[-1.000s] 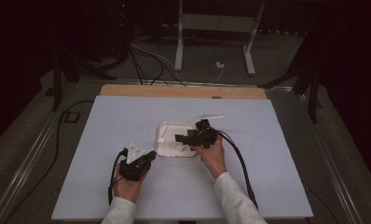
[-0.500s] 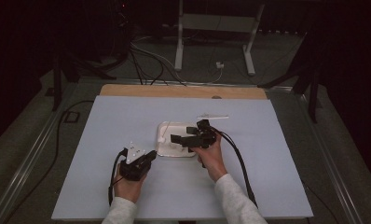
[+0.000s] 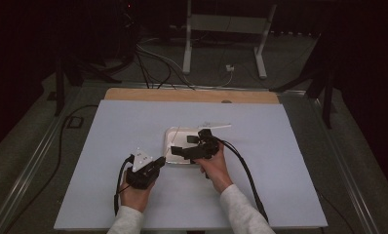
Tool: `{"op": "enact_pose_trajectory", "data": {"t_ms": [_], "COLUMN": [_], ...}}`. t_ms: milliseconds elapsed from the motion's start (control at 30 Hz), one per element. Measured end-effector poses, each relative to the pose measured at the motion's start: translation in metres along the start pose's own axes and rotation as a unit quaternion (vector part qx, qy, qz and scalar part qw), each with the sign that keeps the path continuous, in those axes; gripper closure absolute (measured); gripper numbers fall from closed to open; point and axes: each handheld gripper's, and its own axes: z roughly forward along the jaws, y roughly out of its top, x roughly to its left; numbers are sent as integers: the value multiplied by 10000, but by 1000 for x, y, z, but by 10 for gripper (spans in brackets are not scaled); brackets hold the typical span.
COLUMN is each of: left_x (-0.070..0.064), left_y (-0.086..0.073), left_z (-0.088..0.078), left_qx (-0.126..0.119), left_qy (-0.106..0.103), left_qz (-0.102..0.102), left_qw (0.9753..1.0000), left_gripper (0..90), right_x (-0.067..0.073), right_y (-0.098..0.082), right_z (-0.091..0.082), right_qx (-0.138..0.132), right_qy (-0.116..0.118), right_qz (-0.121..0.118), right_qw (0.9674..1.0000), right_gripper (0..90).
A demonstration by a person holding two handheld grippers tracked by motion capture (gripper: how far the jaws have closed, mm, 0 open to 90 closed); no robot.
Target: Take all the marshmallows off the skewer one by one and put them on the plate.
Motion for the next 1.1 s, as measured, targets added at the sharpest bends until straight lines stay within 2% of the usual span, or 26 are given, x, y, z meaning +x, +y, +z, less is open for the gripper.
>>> {"op": "enact_pose_trajectory", "data": {"t_ms": [167, 300, 433, 567, 767, 900, 1100], "left_x": [-2, -2, -2, -3, -4, -4, -4], "left_y": [1, 2, 2, 2, 2, 2, 1], "left_z": [-1, -1, -1, -1, -1, 0, -1], "left_qx": [-24, -56, -58, -56, -59, -69, -94], "left_qy": [-20, -23, -28, -38, -64, -76, -96], "left_qz": [14, 21, 28, 39, 54, 52, 19], "left_qw": [10000, 10000, 10000, 10000, 9999, 9999, 9999], "left_gripper": [900, 900, 900, 900, 900, 900, 900], "right_x": [2, 3, 3, 3, 1, 2, 2], "right_y": [-2, -4, -6, -8, -7, -7, -7], "right_z": [6, 9, 13, 16, 16, 16, 16], "right_qx": [50, 206, 296, 376, 269, 262, 230], "right_qy": [102, 206, 242, 246, 398, 497, 549], "right_qz": [17, 100, 235, 383, 599, 686, 734], "right_qw": [9999, 9995, 9990, 9983, 9971, 9961, 9955], "right_gripper": [10, 83, 179, 342, 532, 631, 692]}}
